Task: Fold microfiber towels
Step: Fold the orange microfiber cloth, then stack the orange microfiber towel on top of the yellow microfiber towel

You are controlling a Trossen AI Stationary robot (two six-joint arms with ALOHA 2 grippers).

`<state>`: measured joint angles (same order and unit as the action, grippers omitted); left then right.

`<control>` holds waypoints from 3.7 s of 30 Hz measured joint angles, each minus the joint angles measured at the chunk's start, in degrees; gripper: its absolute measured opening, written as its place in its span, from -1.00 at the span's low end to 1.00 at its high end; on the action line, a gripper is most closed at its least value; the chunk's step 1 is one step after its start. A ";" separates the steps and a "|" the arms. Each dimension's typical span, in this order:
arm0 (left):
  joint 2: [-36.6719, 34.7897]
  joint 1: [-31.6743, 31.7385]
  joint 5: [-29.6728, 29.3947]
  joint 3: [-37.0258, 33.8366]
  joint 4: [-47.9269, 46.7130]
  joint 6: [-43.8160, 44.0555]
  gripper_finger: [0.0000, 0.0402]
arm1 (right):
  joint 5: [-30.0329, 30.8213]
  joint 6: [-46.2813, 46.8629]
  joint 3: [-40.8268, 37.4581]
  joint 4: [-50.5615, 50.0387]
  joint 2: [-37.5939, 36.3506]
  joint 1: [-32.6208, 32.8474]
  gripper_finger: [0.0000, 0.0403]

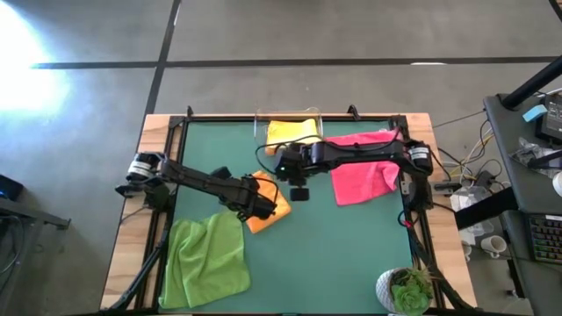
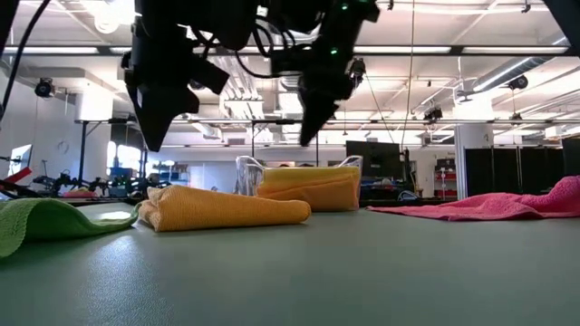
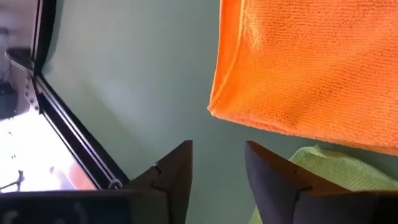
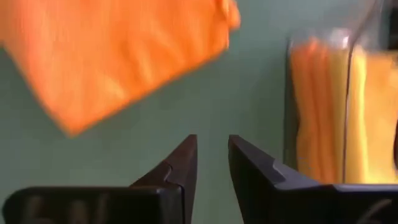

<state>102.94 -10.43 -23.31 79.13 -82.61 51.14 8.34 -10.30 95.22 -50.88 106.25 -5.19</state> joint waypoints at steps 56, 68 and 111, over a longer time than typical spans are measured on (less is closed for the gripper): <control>-14.85 18.11 20.81 -36.57 59.93 -29.04 -0.44 | -6.82 64.42 -23.16 44.24 1.08 12.31 -0.74; -25.60 18.36 19.39 -36.52 62.49 -29.40 -0.44 | -3.98 68.14 -17.67 43.64 8.74 12.00 -0.74; -31.82 18.40 20.65 -35.59 59.52 -34.97 -0.10 | 5.28 62.26 -21.78 -10.97 -19.22 23.01 -0.74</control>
<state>71.11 7.97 -2.66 43.55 -23.09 16.17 13.62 51.96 73.44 -61.85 87.03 17.82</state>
